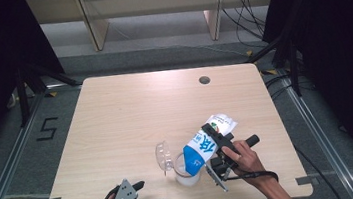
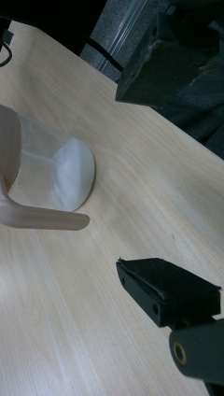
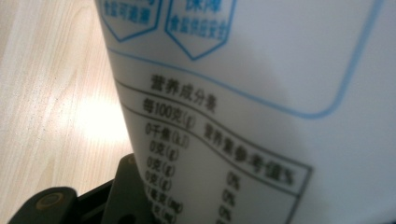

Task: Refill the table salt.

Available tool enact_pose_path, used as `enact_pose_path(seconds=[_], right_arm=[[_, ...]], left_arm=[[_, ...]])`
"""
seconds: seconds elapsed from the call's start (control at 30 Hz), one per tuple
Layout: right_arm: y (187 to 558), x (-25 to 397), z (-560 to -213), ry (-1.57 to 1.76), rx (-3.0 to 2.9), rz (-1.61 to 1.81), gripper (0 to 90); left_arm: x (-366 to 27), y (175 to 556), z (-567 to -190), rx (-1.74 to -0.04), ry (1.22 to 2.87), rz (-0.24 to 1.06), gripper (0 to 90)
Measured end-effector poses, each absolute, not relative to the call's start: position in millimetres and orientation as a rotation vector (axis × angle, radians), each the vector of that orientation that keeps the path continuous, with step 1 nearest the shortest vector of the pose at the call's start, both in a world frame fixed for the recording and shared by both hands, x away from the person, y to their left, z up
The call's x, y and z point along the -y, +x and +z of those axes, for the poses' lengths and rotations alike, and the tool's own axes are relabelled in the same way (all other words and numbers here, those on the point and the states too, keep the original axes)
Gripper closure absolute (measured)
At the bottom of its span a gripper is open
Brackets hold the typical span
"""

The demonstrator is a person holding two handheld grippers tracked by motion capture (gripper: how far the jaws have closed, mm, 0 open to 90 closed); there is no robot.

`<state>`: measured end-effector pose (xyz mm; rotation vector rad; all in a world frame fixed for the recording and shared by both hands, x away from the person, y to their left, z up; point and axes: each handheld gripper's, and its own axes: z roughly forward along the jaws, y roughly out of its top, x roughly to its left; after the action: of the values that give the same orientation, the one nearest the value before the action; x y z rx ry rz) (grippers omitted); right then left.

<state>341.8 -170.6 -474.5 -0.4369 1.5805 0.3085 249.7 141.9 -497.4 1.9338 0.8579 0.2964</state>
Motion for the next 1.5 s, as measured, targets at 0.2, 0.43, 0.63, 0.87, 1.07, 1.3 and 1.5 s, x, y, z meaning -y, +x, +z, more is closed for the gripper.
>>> enact_pose_path(seconds=[0.2, 0.43, 0.63, 0.87, 1.07, 1.3, 1.5], right_arm=[[341.3, 170.4, -474.6, -0.436, -1.583, 0.301, 56.6], [341.1, 170.4, -474.5, -0.437, -1.581, 0.298, 56.8], [341.1, 170.8, -473.5, -0.44, -1.575, 0.298, 57.1], [341.2, 171.1, -473.0, -0.443, -1.571, 0.294, 57.4], [341.0, 171.1, -472.7, -0.444, -1.57, 0.288, 58.0], [340.7, 170.8, -472.4, -0.446, -1.566, 0.284, 58.2], [340.9, 170.8, -472.3, -0.448, -1.566, 0.281, 58.6]], left_arm=[[-142.0, 249.6, -497.4, -0.86, 1.932, 0.295, 15.4], [-142.0, 249.6, -497.4, -0.86, 1.932, 0.295, 15.4], [-142.0, 249.7, -497.3, -0.857, 1.934, 0.297, 15.4], [-141.9, 249.7, -497.4, -0.858, 1.934, 0.296, 15.4], [-141.9, 249.6, -497.4, -0.86, 1.932, 0.295, 15.4], [-142.0, 249.7, -497.4, -0.857, 1.934, 0.297, 15.4], [-141.9, 249.8, -497.4, -0.857, 1.934, 0.297, 15.4]])
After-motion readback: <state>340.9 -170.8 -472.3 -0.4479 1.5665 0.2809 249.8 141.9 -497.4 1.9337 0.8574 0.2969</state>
